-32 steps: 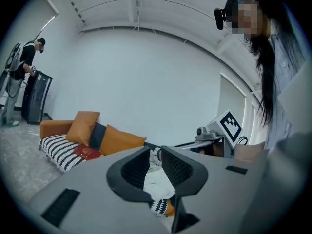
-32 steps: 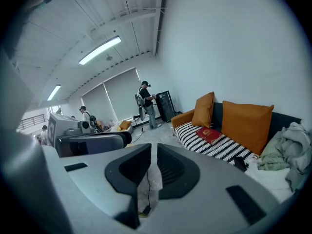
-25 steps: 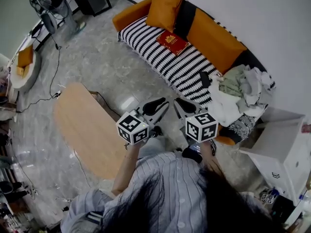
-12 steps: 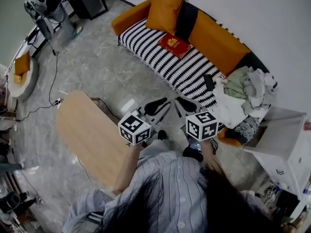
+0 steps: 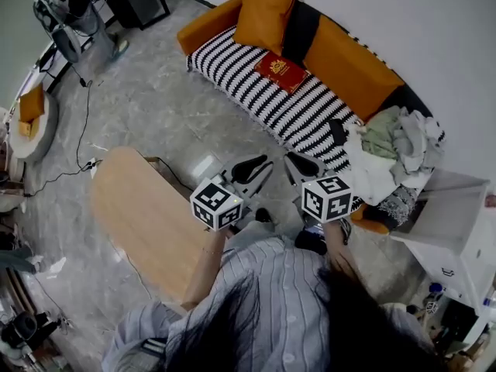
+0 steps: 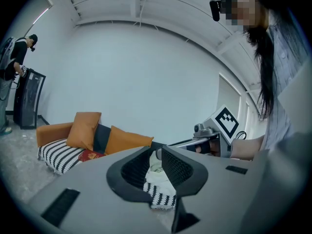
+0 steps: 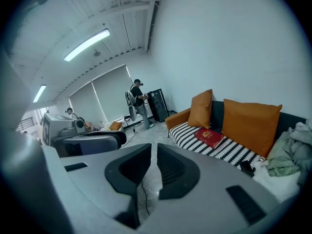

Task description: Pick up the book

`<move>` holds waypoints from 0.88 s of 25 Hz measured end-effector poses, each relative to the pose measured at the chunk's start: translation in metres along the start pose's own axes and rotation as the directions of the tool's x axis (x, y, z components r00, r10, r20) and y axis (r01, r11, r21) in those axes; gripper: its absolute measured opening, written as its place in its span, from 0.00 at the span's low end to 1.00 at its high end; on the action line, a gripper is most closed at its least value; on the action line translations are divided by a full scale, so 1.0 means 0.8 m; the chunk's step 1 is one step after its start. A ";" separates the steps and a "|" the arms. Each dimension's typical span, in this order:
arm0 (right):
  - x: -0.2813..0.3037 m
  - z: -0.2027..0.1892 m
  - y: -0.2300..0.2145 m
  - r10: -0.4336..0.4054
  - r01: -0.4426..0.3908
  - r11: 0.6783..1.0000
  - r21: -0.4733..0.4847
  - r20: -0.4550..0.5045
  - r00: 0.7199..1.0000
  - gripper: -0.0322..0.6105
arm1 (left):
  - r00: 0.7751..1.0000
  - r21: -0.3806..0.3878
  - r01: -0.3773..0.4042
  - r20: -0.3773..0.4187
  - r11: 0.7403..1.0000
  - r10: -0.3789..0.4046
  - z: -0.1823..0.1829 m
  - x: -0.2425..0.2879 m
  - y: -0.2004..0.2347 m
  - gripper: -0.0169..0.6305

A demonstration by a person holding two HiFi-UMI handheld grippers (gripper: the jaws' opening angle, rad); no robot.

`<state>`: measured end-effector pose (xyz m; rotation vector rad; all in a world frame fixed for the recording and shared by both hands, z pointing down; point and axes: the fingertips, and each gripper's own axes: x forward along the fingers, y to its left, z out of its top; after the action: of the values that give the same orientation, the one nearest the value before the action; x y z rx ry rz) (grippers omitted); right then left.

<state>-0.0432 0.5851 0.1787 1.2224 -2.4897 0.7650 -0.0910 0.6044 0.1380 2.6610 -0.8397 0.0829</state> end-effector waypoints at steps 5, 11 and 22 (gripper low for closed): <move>0.014 0.004 0.003 0.007 -0.007 1.000 -0.007 -0.012 1.000 0.13 | 1.000 -0.011 -0.014 0.002 1.000 0.014 0.001 -0.002 0.018 0.13; 0.040 0.013 -0.022 0.016 -0.017 1.000 -0.003 -0.032 0.999 0.13 | 1.000 -0.027 -0.029 -0.003 0.999 0.028 0.002 0.019 0.044 0.13; 0.117 0.068 -0.097 0.078 -0.080 0.997 -0.020 -0.073 0.994 0.13 | 0.992 -0.072 -0.126 0.021 0.989 0.128 0.029 0.081 0.133 0.13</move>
<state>-0.0389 0.4538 0.2024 1.0749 -2.4941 0.7833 -0.0993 0.4798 0.1598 2.5463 -1.0017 0.0493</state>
